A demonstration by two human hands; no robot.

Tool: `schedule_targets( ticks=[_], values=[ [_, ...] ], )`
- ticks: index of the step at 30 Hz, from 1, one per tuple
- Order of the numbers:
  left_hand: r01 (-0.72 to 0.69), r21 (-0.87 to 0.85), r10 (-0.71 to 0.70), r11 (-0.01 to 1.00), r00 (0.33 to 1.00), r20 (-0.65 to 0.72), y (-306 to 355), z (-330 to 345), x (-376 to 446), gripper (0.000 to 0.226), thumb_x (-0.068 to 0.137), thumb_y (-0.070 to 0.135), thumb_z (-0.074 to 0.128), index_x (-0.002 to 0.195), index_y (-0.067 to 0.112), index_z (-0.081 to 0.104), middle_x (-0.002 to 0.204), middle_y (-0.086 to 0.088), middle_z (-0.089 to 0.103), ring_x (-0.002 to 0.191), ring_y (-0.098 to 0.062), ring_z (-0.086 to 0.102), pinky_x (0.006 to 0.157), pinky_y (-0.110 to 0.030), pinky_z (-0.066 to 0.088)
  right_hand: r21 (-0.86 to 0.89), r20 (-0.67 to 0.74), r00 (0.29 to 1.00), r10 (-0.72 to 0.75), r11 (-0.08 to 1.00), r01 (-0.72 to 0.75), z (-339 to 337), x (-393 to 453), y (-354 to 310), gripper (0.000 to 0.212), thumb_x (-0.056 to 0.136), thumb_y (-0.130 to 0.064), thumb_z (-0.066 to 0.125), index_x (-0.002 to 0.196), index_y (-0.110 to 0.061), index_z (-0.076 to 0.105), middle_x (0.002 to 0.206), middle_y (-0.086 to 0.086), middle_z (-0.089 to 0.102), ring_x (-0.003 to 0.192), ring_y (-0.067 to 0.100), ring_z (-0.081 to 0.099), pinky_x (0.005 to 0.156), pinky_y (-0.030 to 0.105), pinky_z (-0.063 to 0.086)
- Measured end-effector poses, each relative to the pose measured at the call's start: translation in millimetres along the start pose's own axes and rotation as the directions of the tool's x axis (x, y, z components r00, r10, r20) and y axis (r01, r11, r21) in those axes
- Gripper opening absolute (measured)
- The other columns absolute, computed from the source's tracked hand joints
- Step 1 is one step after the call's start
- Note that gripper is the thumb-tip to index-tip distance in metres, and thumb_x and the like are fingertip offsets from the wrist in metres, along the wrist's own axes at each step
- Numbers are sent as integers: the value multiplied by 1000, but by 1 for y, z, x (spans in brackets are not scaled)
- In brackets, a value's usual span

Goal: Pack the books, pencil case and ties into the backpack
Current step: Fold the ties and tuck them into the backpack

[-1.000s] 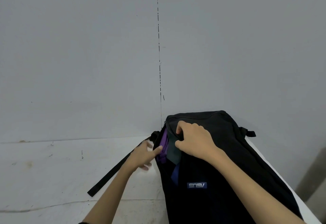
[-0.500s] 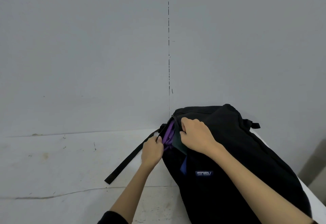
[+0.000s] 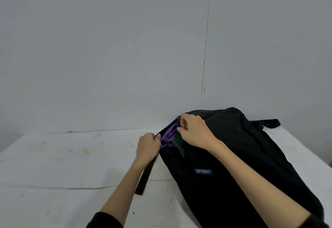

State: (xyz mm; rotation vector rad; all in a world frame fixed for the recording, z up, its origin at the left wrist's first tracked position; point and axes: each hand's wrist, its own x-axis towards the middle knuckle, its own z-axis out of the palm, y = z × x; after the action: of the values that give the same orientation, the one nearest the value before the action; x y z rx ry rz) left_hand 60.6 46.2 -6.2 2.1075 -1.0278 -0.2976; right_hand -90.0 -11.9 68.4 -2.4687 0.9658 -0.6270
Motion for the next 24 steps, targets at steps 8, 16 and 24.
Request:
schedule_targets(
  ticks=[8, 16, 24],
  values=[
    [48, 138, -35, 989, 995, -97, -93, -111, -24, 47, 98, 26, 45, 55, 12, 31, 52, -3, 40, 51, -17, 38, 47, -30, 23, 116, 89, 990, -111, 988, 100, 56, -6, -93, 18, 83, -17, 61, 70, -18, 48, 65, -9, 51, 68, 13, 47, 66, 28, 41],
    [189, -270, -105, 944, 949, 296, -117, -142, -41, 33, 94, 32, 55, 75, 12, 38, 57, 0, 35, 46, -12, 31, 41, -19, 25, 31, 87, 986, -141, 990, 139, 89, -16, -135, 20, 77, -18, 61, 66, -20, 45, 67, -7, 52, 73, 17, 48, 63, 28, 36],
    [118, -146, -69, 982, 950, 305, -109, -96, -43, 31, 89, 24, 58, 75, 18, 31, 63, 0, 43, 57, -15, 37, 50, -24, 31, -113, 191, 973, -129, 982, 152, 88, -20, -133, 20, 83, -35, 62, 74, -19, 54, 73, -10, 49, 81, 16, 49, 70, 28, 37]
  ],
)
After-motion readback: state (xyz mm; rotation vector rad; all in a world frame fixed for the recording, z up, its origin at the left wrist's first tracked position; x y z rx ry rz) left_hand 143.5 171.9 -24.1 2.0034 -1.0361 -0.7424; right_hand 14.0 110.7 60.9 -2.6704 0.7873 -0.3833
